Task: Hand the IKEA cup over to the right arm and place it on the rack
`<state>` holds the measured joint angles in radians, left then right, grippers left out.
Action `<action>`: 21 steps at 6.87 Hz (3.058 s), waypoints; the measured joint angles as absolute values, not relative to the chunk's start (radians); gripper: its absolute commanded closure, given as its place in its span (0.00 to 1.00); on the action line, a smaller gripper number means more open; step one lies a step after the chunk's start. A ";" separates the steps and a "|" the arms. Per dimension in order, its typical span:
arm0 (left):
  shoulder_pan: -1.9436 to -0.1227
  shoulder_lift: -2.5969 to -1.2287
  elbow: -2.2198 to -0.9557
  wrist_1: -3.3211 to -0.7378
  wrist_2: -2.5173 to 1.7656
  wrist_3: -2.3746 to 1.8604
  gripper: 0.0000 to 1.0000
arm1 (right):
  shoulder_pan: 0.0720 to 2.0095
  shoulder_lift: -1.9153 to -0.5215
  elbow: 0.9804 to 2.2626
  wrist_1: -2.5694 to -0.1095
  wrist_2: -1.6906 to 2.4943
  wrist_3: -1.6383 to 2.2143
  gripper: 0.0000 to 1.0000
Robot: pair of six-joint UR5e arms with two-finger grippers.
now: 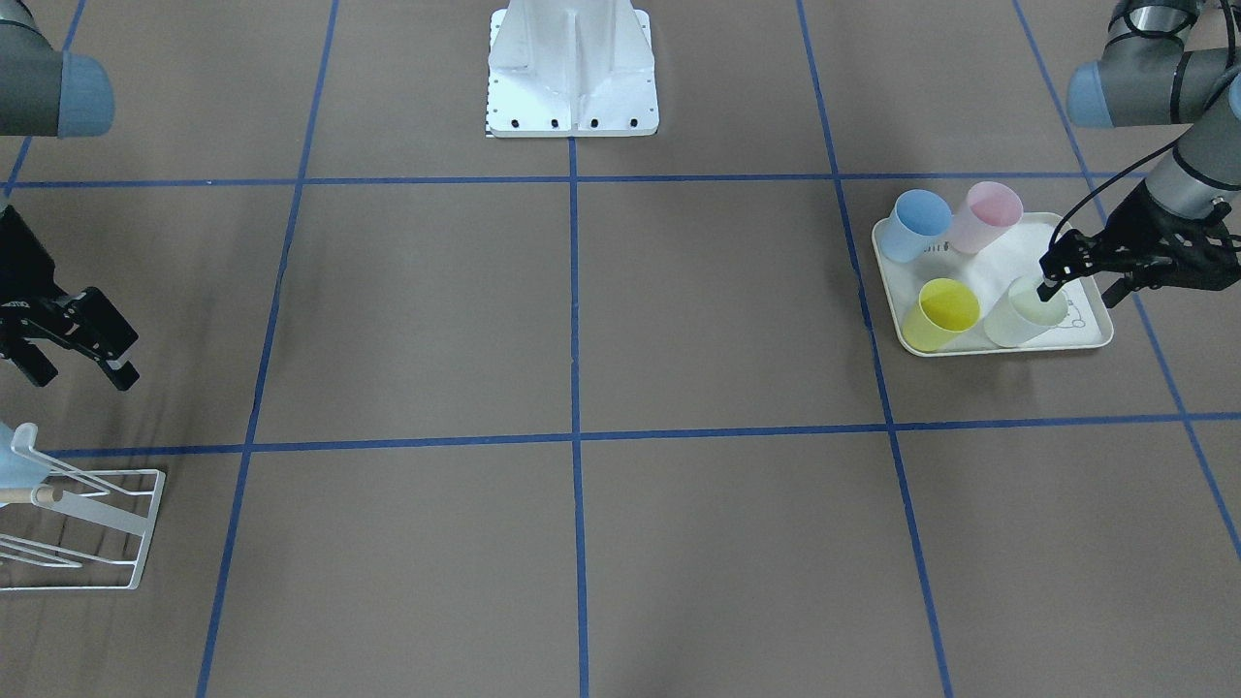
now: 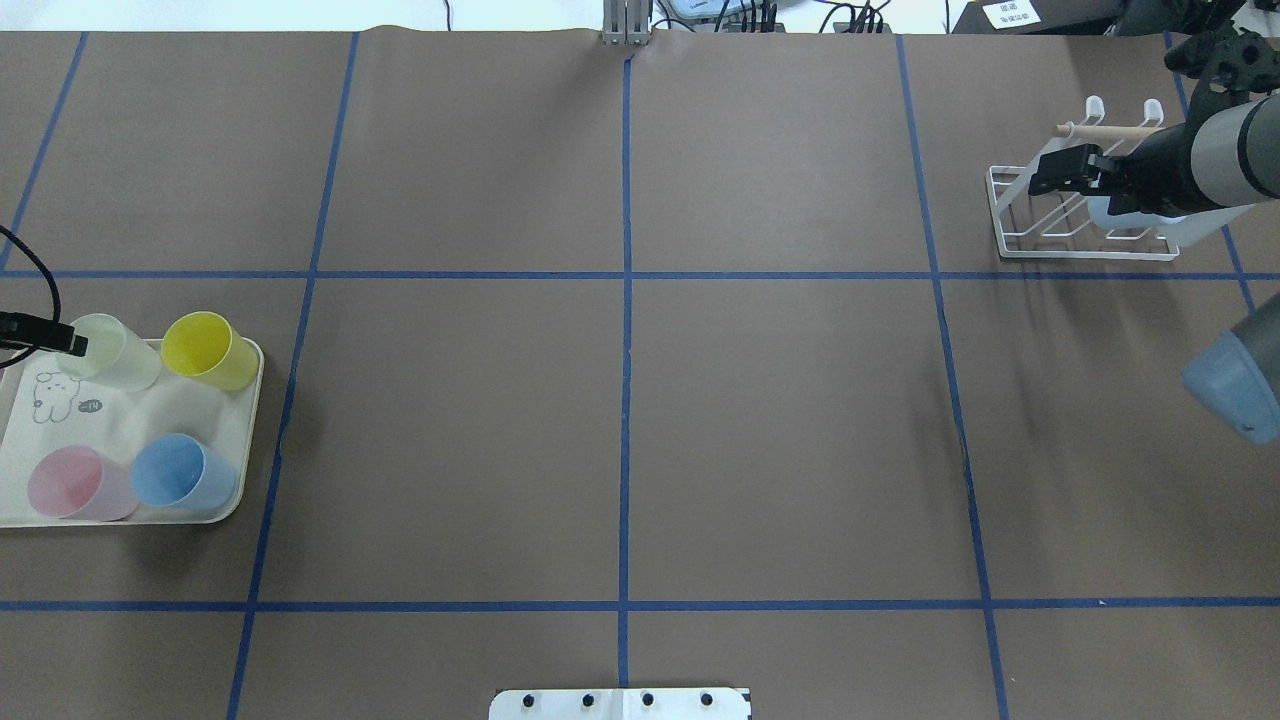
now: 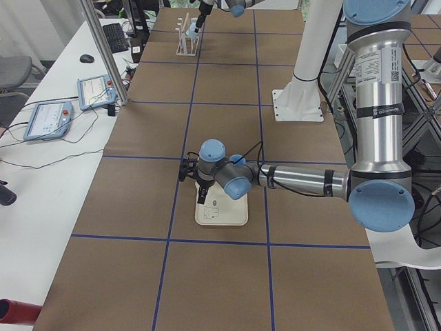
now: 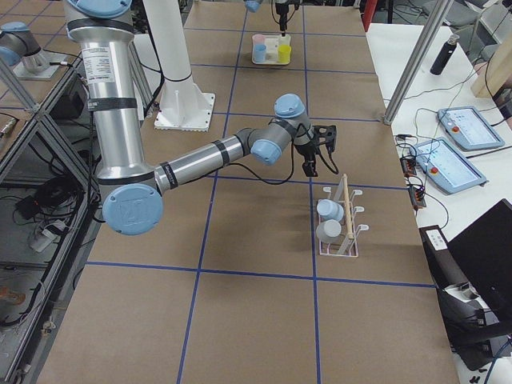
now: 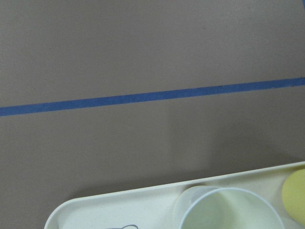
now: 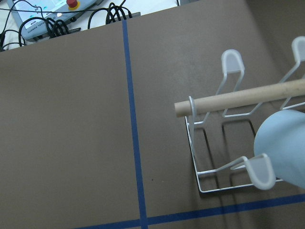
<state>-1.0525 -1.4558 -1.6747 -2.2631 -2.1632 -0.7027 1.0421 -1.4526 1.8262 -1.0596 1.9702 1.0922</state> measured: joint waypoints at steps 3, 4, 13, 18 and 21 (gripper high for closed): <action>-1.041 -1.453 -1.676 -2.242 -2.165 -0.704 0.99 | 1.040 -1.455 1.822 -1.059 1.967 1.091 0.00; -1.039 -1.454 -1.677 -2.239 -2.168 -0.707 1.00 | 1.040 -1.455 1.820 -1.059 1.966 1.091 0.00; -1.205 -1.475 -1.869 -2.201 -2.357 -0.978 1.00 | 1.015 -1.438 1.838 -1.052 1.959 1.137 0.00; -0.961 -1.903 -1.898 -2.329 -2.269 -1.742 1.00 | 0.884 -1.385 1.903 -0.752 1.967 1.644 0.00; -0.704 -1.985 -1.854 -2.678 -1.873 -2.051 1.00 | 0.840 -1.337 1.932 -0.527 1.965 2.014 0.00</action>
